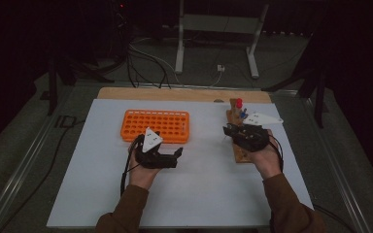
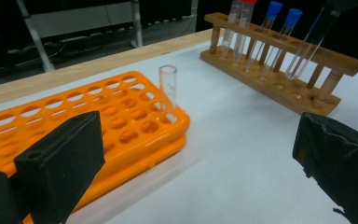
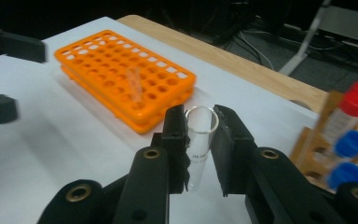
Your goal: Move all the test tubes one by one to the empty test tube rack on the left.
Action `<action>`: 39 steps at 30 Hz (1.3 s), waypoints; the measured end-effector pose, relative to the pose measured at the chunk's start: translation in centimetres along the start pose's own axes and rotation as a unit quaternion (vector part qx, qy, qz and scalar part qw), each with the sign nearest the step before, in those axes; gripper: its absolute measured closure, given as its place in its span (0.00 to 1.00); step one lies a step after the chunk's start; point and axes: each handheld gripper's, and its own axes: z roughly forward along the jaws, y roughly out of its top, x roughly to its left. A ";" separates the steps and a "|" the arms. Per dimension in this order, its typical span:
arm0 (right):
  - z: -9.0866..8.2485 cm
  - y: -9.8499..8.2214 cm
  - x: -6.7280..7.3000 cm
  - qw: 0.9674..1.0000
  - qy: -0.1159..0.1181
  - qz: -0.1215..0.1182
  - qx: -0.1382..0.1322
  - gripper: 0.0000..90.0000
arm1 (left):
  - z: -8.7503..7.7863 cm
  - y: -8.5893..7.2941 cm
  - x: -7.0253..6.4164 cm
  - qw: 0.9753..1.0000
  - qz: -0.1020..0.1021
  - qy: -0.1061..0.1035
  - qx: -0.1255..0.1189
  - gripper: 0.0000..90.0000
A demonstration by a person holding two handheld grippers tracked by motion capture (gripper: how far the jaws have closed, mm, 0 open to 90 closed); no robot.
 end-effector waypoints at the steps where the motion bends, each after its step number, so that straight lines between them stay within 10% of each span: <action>1: 0.1 0.1 0.3 1.000 0.003 -0.001 0.000 0.85 | 0.2 0.1 -0.2 1.000 0.001 -0.002 0.000 0.03; 27: 3.0 0.4 4.4 0.998 0.064 -0.014 0.016 0.84 | 4.6 1.6 -4.5 0.998 0.040 -0.053 0.014 0.25; 39: 3.4 0.3 4.9 0.997 0.078 -0.013 0.019 0.84 | 4.8 1.7 -4.9 0.996 0.050 -0.074 0.007 0.70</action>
